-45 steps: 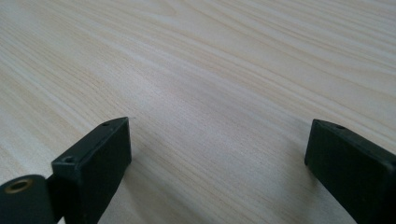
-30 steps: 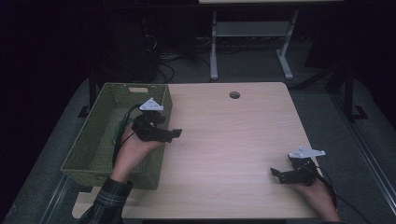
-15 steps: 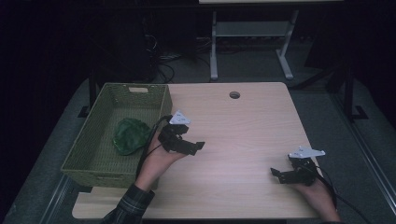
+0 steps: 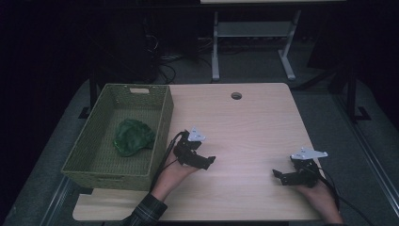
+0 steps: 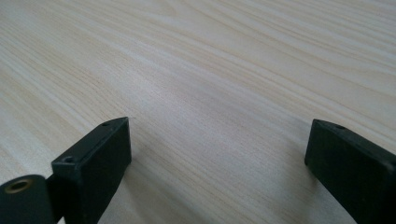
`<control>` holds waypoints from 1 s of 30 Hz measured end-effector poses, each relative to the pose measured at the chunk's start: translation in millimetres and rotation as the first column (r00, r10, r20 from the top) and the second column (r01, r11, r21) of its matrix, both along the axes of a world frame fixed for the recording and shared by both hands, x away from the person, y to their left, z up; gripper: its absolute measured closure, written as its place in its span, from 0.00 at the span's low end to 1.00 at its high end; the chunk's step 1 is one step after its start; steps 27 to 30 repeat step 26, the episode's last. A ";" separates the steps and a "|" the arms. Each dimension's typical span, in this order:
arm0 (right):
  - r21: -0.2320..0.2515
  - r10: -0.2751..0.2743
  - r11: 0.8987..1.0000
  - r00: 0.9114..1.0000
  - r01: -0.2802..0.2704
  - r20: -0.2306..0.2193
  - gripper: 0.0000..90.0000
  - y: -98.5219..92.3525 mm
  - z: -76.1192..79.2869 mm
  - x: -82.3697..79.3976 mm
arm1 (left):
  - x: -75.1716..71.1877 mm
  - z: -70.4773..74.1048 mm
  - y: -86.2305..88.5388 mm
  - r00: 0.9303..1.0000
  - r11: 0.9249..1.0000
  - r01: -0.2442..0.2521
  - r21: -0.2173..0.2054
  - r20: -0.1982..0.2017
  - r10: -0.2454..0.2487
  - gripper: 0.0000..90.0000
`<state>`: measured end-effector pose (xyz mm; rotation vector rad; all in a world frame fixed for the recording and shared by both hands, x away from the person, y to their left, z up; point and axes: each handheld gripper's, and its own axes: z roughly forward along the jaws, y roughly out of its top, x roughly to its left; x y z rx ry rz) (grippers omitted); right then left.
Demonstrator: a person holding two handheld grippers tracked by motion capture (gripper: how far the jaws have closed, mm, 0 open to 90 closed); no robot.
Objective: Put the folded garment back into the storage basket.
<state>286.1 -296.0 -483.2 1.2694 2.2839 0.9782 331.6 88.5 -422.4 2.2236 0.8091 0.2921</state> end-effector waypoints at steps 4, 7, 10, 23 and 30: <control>0.001 -0.001 1.000 1.000 0.001 -0.001 0.07 0.1 0.0 0.0 | -0.3 -14.8 -1.8 1.000 1.000 -0.008 0.013 0.003 0.008 0.15; 0.000 0.000 1.000 1.000 0.000 0.000 0.07 0.0 0.0 0.0 | 0.3 -26.5 -2.8 1.000 0.999 -0.012 0.031 0.000 0.012 0.15; 0.001 -0.001 1.000 1.000 0.001 -0.001 0.07 0.1 0.0 0.0 | 2.1 -36.5 -2.9 1.000 0.999 -0.013 0.052 -0.013 0.014 0.14; 0.000 0.000 1.000 1.000 0.000 -0.001 0.07 0.0 0.0 -0.1 | 3.5 -55.9 5.5 0.999 1.000 -0.006 0.026 0.042 0.005 0.14; 0.000 0.000 1.000 1.000 0.000 -0.001 0.07 0.0 0.0 -0.1 | 3.5 -55.9 5.5 0.999 1.000 -0.006 0.026 0.042 0.005 0.14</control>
